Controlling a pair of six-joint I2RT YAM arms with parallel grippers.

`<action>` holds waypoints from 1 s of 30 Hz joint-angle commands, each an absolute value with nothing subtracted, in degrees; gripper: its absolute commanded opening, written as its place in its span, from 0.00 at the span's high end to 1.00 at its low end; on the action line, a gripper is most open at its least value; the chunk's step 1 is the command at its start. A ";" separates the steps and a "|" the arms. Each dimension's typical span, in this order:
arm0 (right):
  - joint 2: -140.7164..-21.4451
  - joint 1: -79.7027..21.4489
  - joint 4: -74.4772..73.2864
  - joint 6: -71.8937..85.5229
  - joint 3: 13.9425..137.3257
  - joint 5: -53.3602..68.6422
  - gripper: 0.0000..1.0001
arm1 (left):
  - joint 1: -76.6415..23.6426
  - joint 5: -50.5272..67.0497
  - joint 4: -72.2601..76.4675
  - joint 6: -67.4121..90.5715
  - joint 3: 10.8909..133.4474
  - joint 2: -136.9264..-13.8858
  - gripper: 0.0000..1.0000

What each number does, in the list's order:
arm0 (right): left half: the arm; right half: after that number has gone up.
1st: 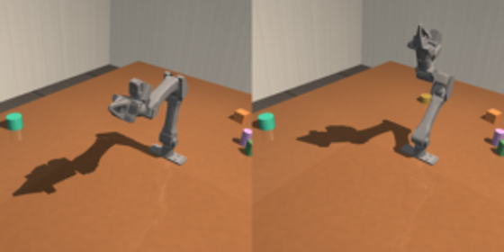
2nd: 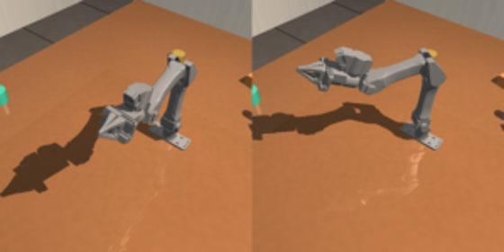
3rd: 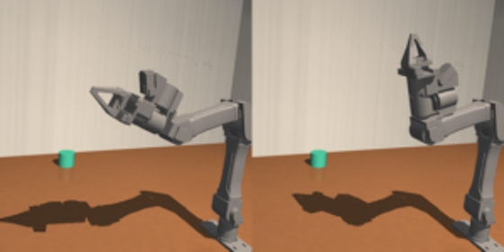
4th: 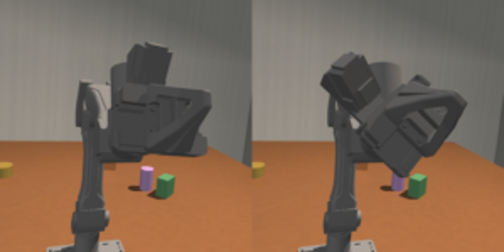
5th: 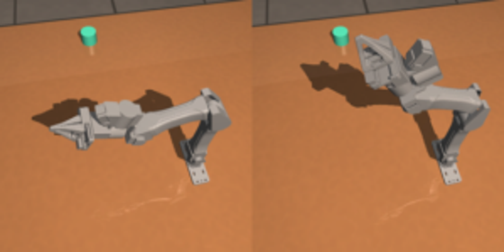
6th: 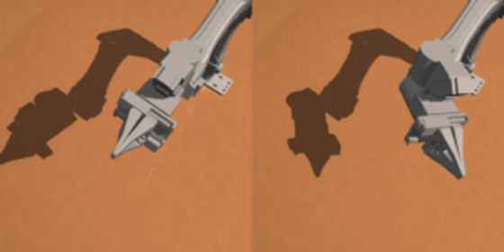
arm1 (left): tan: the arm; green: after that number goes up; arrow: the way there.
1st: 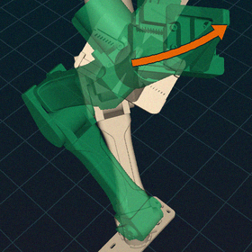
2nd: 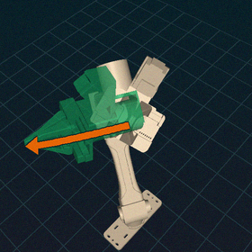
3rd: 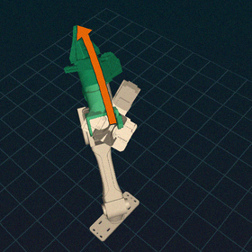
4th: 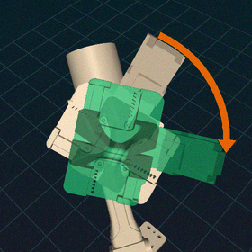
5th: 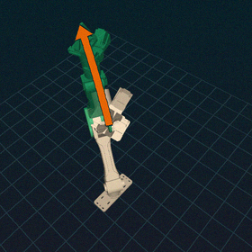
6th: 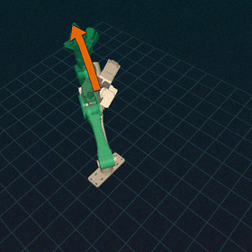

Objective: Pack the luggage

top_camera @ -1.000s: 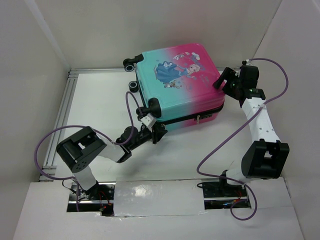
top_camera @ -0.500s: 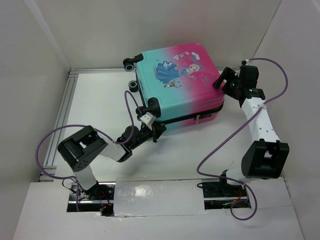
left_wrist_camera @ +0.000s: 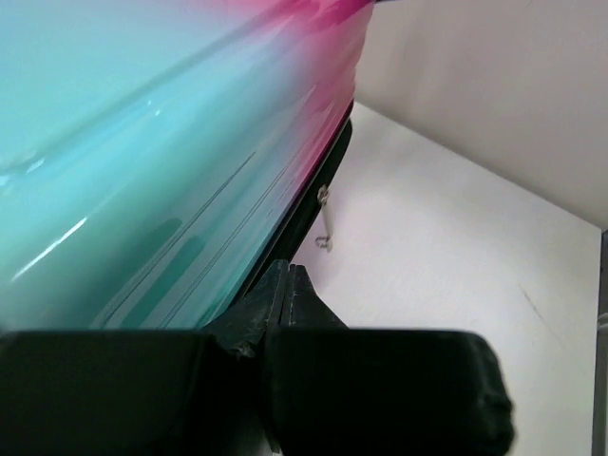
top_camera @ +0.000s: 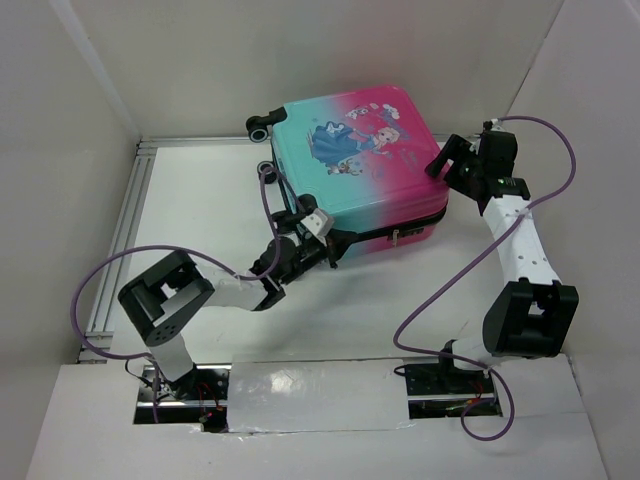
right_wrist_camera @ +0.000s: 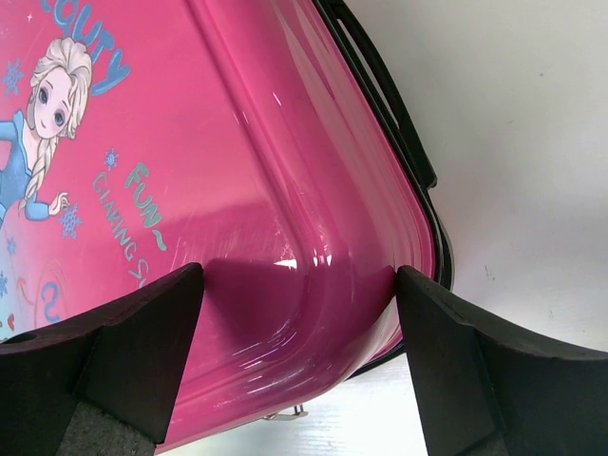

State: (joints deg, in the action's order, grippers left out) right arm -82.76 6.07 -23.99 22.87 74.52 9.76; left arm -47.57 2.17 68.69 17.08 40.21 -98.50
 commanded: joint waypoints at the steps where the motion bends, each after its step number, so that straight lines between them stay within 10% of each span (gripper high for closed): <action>1: -82.45 4.13 -22.32 22.59 73.48 14.15 0.13 | -48.25 -1.85 67.68 14.58 42.36 -99.05 1.00; 4: -81.92 4.13 -22.32 22.59 73.48 14.15 0.13 | -48.77 -1.32 67.15 16.78 39.12 -95.64 0.98; 8: -81.91 4.13 -22.32 22.59 72.95 14.15 0.13 | -48.78 -0.70 64.60 20.03 33.59 -90.54 0.59; 12: -81.91 4.13 -22.32 22.59 72.95 14.15 0.13 | -49.31 -0.09 60.92 20.74 27.35 -85.18 0.42; 14: -81.91 4.13 -22.32 22.59 72.95 13.63 0.13 | -49.31 -0.09 58.11 21.27 26.20 -82.81 0.01; 30: -81.39 4.13 -23.38 22.59 74.09 13.10 0.13 | -53.25 -24.49 48.71 28.81 39.72 -93.33 0.10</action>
